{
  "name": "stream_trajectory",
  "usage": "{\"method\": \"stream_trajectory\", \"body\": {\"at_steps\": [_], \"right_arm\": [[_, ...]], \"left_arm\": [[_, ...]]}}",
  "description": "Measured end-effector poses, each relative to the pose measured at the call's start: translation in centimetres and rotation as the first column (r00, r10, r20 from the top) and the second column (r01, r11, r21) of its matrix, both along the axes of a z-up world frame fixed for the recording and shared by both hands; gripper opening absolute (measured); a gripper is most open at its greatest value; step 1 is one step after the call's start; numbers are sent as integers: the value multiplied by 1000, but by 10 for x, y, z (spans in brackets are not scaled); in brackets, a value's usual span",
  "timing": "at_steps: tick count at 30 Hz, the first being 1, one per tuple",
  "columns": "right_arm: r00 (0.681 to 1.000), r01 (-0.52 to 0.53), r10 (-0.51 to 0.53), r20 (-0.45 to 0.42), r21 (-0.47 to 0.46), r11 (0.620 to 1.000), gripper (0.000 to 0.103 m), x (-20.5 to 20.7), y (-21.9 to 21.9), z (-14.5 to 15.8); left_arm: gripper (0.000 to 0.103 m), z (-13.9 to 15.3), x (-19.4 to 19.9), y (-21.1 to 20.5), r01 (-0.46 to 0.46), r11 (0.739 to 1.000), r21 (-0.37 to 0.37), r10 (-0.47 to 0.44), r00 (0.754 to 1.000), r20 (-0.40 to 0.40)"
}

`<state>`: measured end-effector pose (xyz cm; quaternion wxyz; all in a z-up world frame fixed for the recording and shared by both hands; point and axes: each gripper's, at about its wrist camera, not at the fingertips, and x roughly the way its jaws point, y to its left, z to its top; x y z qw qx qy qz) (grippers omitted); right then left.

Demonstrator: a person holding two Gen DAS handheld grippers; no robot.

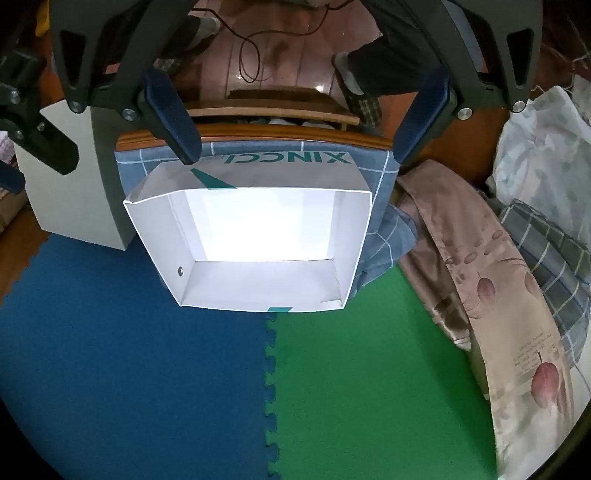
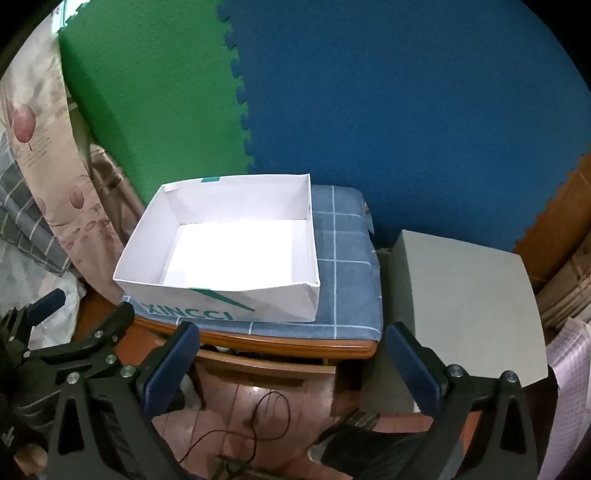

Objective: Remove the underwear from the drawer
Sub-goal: 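Move both tools toward the nightstand drawer below the white box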

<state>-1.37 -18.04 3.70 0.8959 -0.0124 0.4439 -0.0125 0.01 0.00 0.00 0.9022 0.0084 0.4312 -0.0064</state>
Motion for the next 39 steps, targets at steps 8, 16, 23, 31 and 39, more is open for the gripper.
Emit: {"method": "stream_trajectory", "body": {"at_steps": [8, 16, 23, 31, 39], "right_arm": [[1000, -10, 10, -13, 4, 1000, 103, 0, -2, -5], [1000, -17, 17, -16, 29, 999, 103, -6, -1, -8], [999, -23, 24, -22, 38, 999, 103, -8, 0, -11], [999, -24, 25, -25, 41, 999, 103, -8, 0, -11], [999, -31, 32, -30, 46, 998, 103, -11, 0, -15]], "left_arm": [[102, -1, 1, -5, -1, 1000, 18, 1, 1000, 7], [102, -1, -1, -4, 1, 1000, 21, -1, 1000, 15], [102, -1, -2, -5, 2, 1000, 23, -3, 1000, 13], [102, -2, -3, -5, 0, 1000, 27, 0, 1000, 16], [102, -2, -4, -5, 1, 1000, 30, -1, 1000, 15]]}}
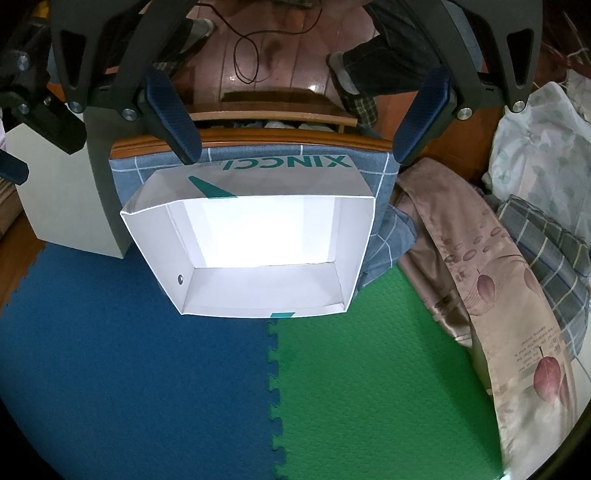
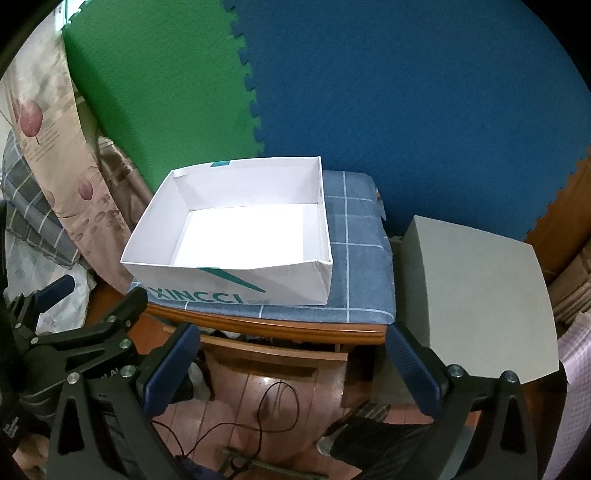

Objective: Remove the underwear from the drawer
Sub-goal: 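Move both tools toward the nightstand drawer below the white box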

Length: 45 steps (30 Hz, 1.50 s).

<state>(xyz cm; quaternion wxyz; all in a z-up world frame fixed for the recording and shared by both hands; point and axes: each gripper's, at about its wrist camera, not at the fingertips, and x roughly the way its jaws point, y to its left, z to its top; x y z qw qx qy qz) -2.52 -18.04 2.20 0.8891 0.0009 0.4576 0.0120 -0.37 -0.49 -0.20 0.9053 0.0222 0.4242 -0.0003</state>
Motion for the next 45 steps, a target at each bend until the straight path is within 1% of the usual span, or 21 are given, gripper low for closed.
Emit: {"method": "stream_trajectory", "body": {"at_steps": [16, 17, 20, 24, 28, 33, 41, 45], "right_arm": [[1000, -11, 12, -15, 8, 1000, 103, 1, 2, -7], [1000, -9, 9, -16, 6, 1000, 103, 1, 2, -8], [1000, -3, 3, -13, -7, 1000, 103, 1, 1, -11], [1000, 6, -6, -5, -24, 1000, 103, 1, -1, -14], [1000, 17, -18, -6, -46, 999, 103, 2, -6, -21], [999, 30, -31, -26, -40, 999, 103, 6, -13, -32], [999, 41, -43, -21, -76, 996, 103, 7, -14, -43], [999, 43, -45, -16, -94, 995, 103, 9, -15, -48]], "left_arm": [[102, -1, -1, -1, -2, 1000, 4, 2, 1000, -6], [102, -4, -2, 1, 7, 1000, 0, -7, 1000, -18], [102, -8, -3, 5, 2, 1000, -3, -2, 1000, -19], [102, -26, 0, 15, -8, 999, -31, 7, 1000, -29], [102, -56, 3, 25, -19, 998, -54, 16, 997, -72], [102, -88, 3, 30, -25, 998, -51, 19, 993, -117], [102, -123, -3, 22, 16, 999, -38, -21, 991, -132], [102, -137, -7, 16, 38, 999, -24, -40, 994, -106]]}}
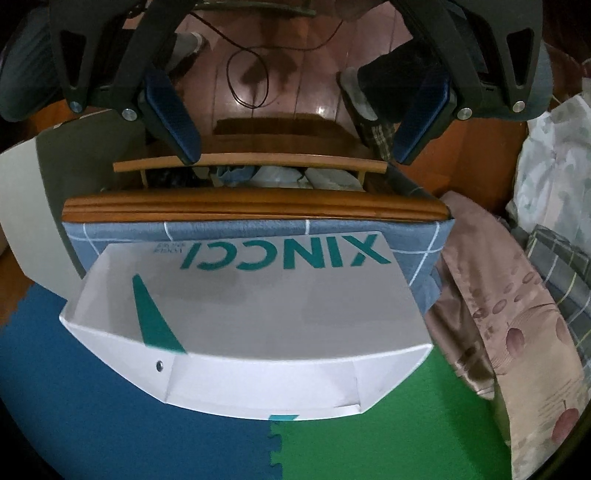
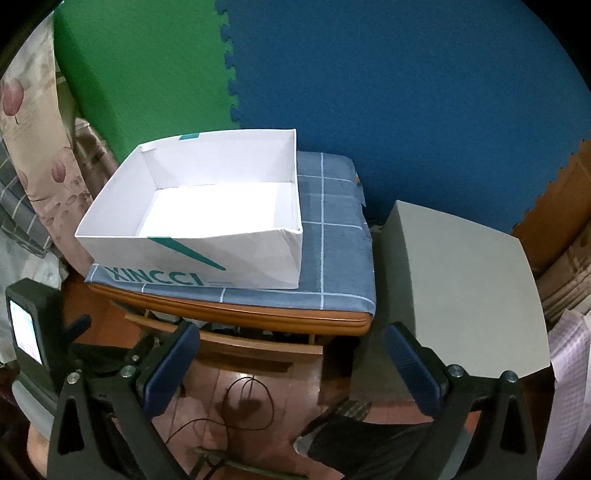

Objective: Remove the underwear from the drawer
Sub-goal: 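Move both tools toward the nightstand drawer below the white box, then lower the left tool into the drawer over the red sock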

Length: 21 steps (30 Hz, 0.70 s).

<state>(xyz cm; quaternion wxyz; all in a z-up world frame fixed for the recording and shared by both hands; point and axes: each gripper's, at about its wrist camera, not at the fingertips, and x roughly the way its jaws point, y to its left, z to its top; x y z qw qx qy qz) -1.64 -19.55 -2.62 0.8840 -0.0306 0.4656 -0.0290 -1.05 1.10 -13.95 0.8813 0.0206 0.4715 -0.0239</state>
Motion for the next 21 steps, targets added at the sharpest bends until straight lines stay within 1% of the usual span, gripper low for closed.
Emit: {"method": "stream_trajectory", "body": {"at_steps": [3, 5, 6, 8, 9, 11, 12, 14, 17, 18, 20, 21], "right_arm": [[1000, 3, -3, -2, -8, 1000, 103, 1, -1, -6], [1000, 0, 0, -2, -16, 1000, 103, 1, -2, -11], [1000, 1, -1, 6, -31, 1000, 103, 1, -3, -14], [1000, 11, -9, 22, -57, 998, 103, -2, -6, -21], [999, 16, -14, 30, -65, 998, 103, -3, -8, -24], [999, 23, -19, 48, -75, 997, 103, -5, -12, -31], [998, 24, -19, 60, -82, 996, 103, -7, -14, -37], [997, 21, -15, 72, -84, 996, 103, -10, -17, -44], [997, 16, -11, 76, -62, 998, 103, -10, -24, -56], [997, 18, -14, 77, -46, 999, 103, -9, -27, -60], [997, 18, -17, 70, -10, 1000, 103, -7, -33, -68], [998, 19, -19, 63, 2, 1000, 103, -7, -35, -72]], "left_arm": [[102, -16, -5, -5, 16, 1000, -7, -16, 999, 41], [102, -29, -13, -8, 45, 999, -26, -42, 994, 103], [102, -37, -20, -8, 63, 998, -30, -58, 986, 153], [102, -55, -32, -10, 80, 997, -2, -77, 968, 240], [102, -69, -37, -11, 83, 996, 33, -89, 958, 274], [102, -87, -41, -13, 77, 995, 71, -95, 945, 314], [102, -96, -40, -14, 76, 994, 76, -97, 938, 332], [102, -106, -33, -16, 68, 996, 63, -87, 930, 356], [102, -110, -12, -23, 55, 998, 32, -64, 915, 398], [102, -111, -5, -26, 61, 997, 36, -70, 915, 396], [102, -119, 7, -37, 75, 995, 61, -92, 926, 367], [102, -124, 10, -40, 77, 995, 64, -95, 926, 366]]}}
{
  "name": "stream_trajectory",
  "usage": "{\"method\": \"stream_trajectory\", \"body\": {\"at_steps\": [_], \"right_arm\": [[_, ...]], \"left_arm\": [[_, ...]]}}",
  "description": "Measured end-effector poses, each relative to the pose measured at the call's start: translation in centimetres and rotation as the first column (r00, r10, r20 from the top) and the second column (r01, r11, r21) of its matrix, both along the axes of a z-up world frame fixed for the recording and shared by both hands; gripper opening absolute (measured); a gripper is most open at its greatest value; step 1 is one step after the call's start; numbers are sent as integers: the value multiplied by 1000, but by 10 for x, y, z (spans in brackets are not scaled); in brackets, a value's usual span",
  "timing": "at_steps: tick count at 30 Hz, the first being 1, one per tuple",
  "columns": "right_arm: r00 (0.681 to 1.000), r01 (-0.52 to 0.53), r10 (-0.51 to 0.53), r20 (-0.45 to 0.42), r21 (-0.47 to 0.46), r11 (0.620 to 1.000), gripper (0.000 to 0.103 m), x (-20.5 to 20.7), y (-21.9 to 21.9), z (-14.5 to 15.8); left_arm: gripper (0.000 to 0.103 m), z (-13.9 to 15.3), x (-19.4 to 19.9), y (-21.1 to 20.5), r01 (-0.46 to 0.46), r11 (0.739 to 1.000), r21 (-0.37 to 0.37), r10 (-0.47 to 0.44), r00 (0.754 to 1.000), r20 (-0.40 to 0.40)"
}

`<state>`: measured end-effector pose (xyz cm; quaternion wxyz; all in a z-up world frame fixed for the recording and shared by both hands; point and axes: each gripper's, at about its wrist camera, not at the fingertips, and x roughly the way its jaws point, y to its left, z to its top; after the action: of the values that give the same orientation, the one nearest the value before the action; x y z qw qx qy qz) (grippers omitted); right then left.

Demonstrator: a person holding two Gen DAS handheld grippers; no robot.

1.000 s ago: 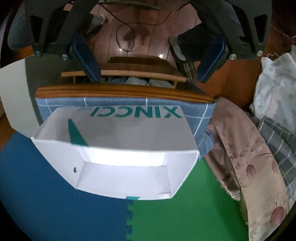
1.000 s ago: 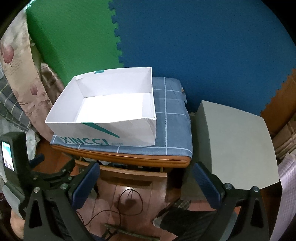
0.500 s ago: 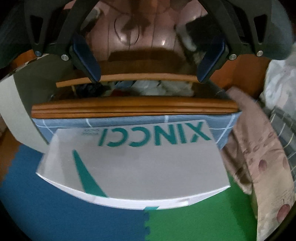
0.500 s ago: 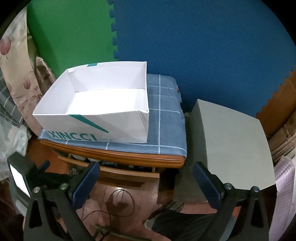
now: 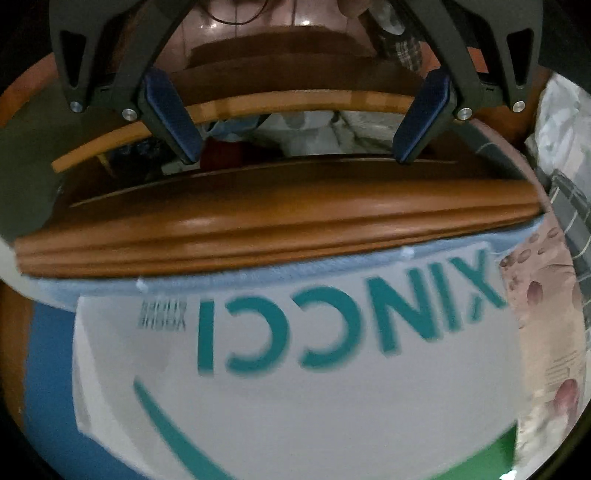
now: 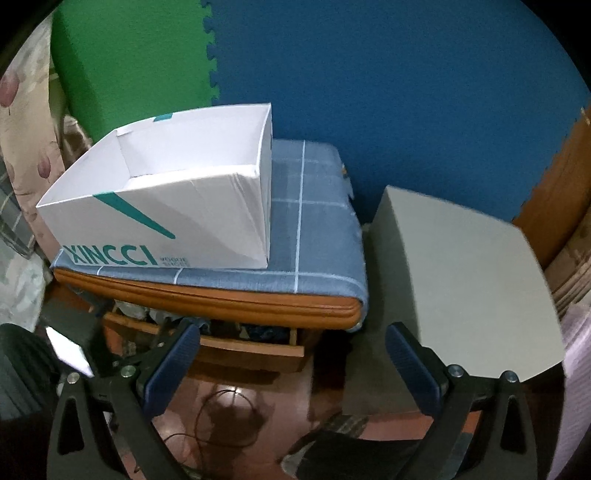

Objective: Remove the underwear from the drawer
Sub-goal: 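Lower the left tool into the drawer over the red sock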

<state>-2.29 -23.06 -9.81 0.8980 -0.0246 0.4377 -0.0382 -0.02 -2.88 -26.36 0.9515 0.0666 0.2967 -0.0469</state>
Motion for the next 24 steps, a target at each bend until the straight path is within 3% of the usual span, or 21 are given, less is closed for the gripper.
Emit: {"method": "stream_trajectory", "body": {"at_steps": [7, 10, 12, 14, 16, 19, 24], "right_arm": [[1000, -9, 11, -23, 49, 999, 103, 4, -2, -23], [999, -31, 32, -32, 55, 998, 103, 3, 2, -30], [998, -37, 39, -45, 55, 998, 103, 2, 4, -36], [997, -33, 37, -63, 64, 997, 103, 1, 5, -43], [996, -30, 37, -82, 82, 996, 103, 1, 5, -49], [995, -21, 31, -95, 102, 995, 103, -3, 5, -53], [997, -13, 22, -78, 109, 994, 103, -13, 3, -47]], "left_arm": [[102, -31, 19, -13, 2, 1000, 8, -2, 1000, -8], [103, -39, 23, -11, -21, 999, -35, 23, 999, 40], [103, -46, 21, -4, -21, 992, -122, 28, 998, 62], [103, -48, 19, -6, -3, 995, -104, 12, 996, 89], [103, -45, 25, -8, -15, 994, -108, 17, 1000, 22], [103, -35, 42, -14, -33, 996, -86, 20, 990, -141], [103, -31, 41, -14, -43, 998, -50, 23, 940, -339]]}}
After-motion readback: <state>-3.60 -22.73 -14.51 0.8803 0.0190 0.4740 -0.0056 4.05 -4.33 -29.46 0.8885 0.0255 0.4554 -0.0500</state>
